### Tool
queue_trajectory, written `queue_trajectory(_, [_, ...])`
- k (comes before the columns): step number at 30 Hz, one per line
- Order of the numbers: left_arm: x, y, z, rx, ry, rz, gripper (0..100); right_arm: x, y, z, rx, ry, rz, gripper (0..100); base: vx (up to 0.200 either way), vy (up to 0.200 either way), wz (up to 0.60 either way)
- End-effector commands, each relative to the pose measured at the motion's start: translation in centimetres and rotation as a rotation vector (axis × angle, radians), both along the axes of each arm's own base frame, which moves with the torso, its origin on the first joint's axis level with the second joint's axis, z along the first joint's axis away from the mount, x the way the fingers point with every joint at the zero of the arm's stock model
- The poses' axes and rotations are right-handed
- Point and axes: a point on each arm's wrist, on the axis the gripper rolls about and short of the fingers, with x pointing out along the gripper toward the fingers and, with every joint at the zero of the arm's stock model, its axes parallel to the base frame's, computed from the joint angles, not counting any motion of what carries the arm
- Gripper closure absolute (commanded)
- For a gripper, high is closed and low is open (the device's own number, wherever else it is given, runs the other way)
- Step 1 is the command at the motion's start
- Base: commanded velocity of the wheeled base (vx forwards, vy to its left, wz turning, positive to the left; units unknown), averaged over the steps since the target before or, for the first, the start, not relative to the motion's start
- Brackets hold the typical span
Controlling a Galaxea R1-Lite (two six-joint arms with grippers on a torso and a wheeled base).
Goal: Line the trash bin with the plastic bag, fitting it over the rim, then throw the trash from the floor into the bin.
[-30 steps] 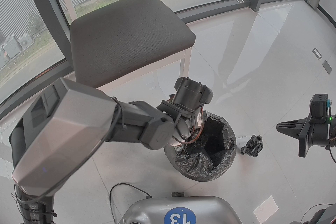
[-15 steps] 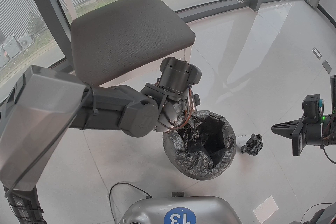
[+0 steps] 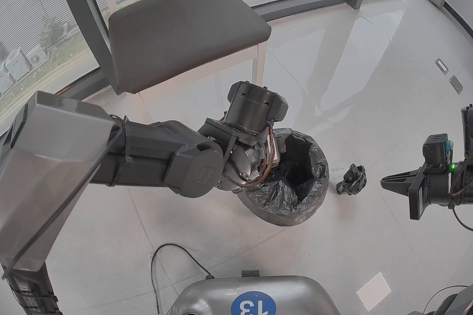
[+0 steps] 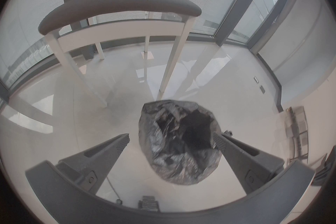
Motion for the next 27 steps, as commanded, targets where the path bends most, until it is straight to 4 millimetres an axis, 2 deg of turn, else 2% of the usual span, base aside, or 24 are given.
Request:
queue_trajectory(1, [0.2,0.6,-1.0,0.086,0.052,-0.01,0,0.1,0.0,0.1,0.0,-0.002,0.001,100,0.0,0.0,0.0])
queue_trajectory(3, [0.4,1.0,-1.4,0.141,0.081,-0.012,0,0.1,0.0,0.1,0.0,-0.002,0.001,100,0.0,0.0,0.0])
queue_trajectory(9, [2.1,1.4,-0.9,0.128,0.082,-0.004,0,0.0,0.0,0.0,-0.001,0.001,0.001,100,0.0,0.0,0.0])
queue_trajectory(15, [2.4,1.0,-1.5,0.166,0.125,-0.009,0,0.0,0.0,0.0,-0.001,-0.001,0.001,100,0.0,0.0,0.0])
queue_trajectory(20, [4.1,-0.4,-2.7,0.182,0.148,-0.012,0,0.0,0.0,0.0,-0.001,-0.001,-0.002,100,0.0,0.0,0.0])
queue_trajectory(27, [5.4,-0.7,-4.7,0.201,0.176,-0.004,0,-0.2,-0.1,0.0,-0.003,0.0,-0.003,100,0.0,0.0,0.0])
